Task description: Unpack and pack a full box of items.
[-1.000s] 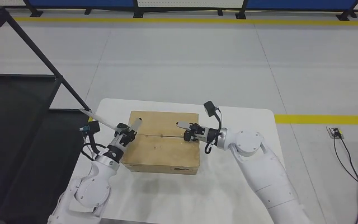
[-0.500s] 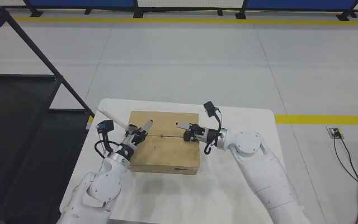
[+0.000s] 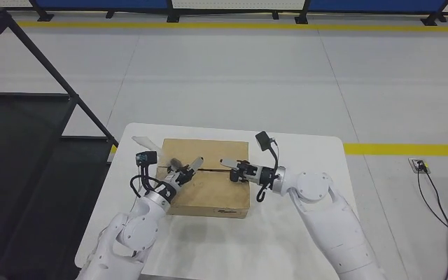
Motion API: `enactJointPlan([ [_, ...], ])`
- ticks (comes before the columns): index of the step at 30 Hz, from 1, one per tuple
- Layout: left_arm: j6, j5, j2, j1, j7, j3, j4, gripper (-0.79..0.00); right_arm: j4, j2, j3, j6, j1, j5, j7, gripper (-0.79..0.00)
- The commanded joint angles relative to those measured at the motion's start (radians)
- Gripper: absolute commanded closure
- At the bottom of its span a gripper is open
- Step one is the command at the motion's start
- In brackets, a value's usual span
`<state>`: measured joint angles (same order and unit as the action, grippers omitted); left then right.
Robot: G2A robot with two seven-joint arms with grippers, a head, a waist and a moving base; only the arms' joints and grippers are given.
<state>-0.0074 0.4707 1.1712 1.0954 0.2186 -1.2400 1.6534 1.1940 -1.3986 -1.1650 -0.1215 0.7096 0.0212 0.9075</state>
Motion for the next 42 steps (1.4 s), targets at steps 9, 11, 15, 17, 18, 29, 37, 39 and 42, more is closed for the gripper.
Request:
enactJointPlan([
  [9,-0.008,0.052,0.004,0.021,-0.029,-0.005,0.029,-0.785,0.002,0.006,0.005,-0.002,0.001,0.011,-0.003,-0.785],
  [11,-0.011,0.052,0.005,0.026,-0.033,-0.006,0.04,-0.785,0.003,0.007,0.005,-0.005,0.001,0.013,-0.005,-0.785],
  [15,-0.017,0.078,0.006,0.033,-0.039,-0.006,0.059,-0.785,0.005,0.011,0.002,-0.008,0.004,0.017,-0.006,-0.785],
  [17,-0.021,0.114,0.007,0.037,-0.047,-0.002,0.064,-0.785,0.007,0.013,0.0,-0.012,0.008,0.018,-0.007,-0.785],
  [18,-0.021,0.131,0.007,0.039,-0.05,0.001,0.064,-0.785,0.009,0.014,-0.001,-0.013,0.01,0.018,-0.007,-0.785],
  [29,-0.017,0.191,0.017,0.027,-0.053,0.032,0.046,-0.785,0.017,0.025,-0.012,-0.019,0.028,0.028,-0.01,-0.785],
  [37,-0.01,0.211,0.027,0.0,-0.028,0.055,0.016,-0.785,0.021,0.031,-0.014,-0.022,0.033,0.037,-0.011,-0.785],
  [39,-0.012,0.214,0.029,-0.005,-0.025,0.058,0.01,-0.785,0.022,0.032,-0.014,-0.023,0.034,0.038,-0.011,-0.785],
  [42,-0.012,0.218,0.031,-0.008,-0.023,0.061,0.004,-0.785,0.023,0.034,-0.013,-0.023,0.036,0.04,-0.013,-0.785],
])
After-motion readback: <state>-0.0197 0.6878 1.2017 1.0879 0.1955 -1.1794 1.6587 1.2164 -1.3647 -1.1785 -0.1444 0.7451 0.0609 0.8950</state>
